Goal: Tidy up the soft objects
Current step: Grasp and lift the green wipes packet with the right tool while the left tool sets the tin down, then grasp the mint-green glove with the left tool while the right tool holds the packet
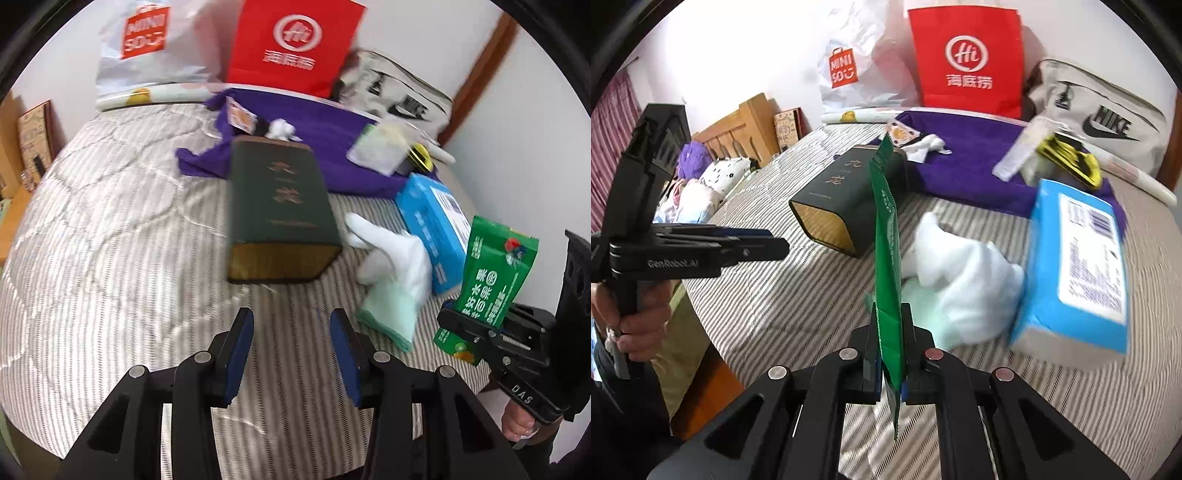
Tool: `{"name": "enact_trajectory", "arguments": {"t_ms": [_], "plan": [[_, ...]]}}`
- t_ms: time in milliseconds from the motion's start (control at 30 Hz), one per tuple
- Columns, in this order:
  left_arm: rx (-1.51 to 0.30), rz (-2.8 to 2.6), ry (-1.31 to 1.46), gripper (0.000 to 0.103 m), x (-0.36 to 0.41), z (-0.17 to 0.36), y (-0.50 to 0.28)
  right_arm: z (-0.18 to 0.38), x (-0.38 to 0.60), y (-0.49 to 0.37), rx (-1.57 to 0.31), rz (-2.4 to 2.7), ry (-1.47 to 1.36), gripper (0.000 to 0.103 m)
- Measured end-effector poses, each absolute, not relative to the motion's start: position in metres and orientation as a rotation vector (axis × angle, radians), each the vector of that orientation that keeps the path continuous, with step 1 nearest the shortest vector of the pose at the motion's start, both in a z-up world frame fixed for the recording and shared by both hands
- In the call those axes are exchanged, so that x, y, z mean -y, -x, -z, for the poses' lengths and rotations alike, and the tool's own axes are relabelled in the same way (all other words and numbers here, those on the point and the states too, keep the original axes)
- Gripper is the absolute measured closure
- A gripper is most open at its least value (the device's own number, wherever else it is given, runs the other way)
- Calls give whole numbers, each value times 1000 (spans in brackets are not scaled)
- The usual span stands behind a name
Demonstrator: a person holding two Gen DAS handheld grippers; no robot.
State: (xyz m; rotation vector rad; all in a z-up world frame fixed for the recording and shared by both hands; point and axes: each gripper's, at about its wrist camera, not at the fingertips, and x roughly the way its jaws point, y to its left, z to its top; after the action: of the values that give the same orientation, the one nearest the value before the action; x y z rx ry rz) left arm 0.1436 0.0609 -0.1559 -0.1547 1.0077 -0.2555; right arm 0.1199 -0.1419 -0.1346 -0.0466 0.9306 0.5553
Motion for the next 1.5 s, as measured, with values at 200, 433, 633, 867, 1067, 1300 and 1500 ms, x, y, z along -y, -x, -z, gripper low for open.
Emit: {"name": "enact_trajectory", "arguments": {"t_ms": [200, 433, 633, 867, 1067, 1300, 1500], "plan": [[-1016, 316, 124, 62, -28, 171, -139, 141, 173, -102, -934, -503, 22, 96], [-966, 353, 58, 42, 12, 180, -135, 149, 209, -84, -934, -421, 11, 96], [-951, 369, 25, 41, 32, 186, -146, 160, 234, -83, -943, -359, -25, 96], [-943, 356, -84, 41, 60, 199, -154, 169, 248, -86, -953, -338, -51, 96], [-931, 341, -133, 32, 72, 202, -153, 172, 251, -90, -948, -340, -72, 96], [-905, 320, -201, 26, 88, 208, -156, 175, 249, -91, -954, -344, -84, 96], [-868, 321, -178, 81, 77, 203, -154, 175, 247, -91, -949, -336, -84, 96]]}}
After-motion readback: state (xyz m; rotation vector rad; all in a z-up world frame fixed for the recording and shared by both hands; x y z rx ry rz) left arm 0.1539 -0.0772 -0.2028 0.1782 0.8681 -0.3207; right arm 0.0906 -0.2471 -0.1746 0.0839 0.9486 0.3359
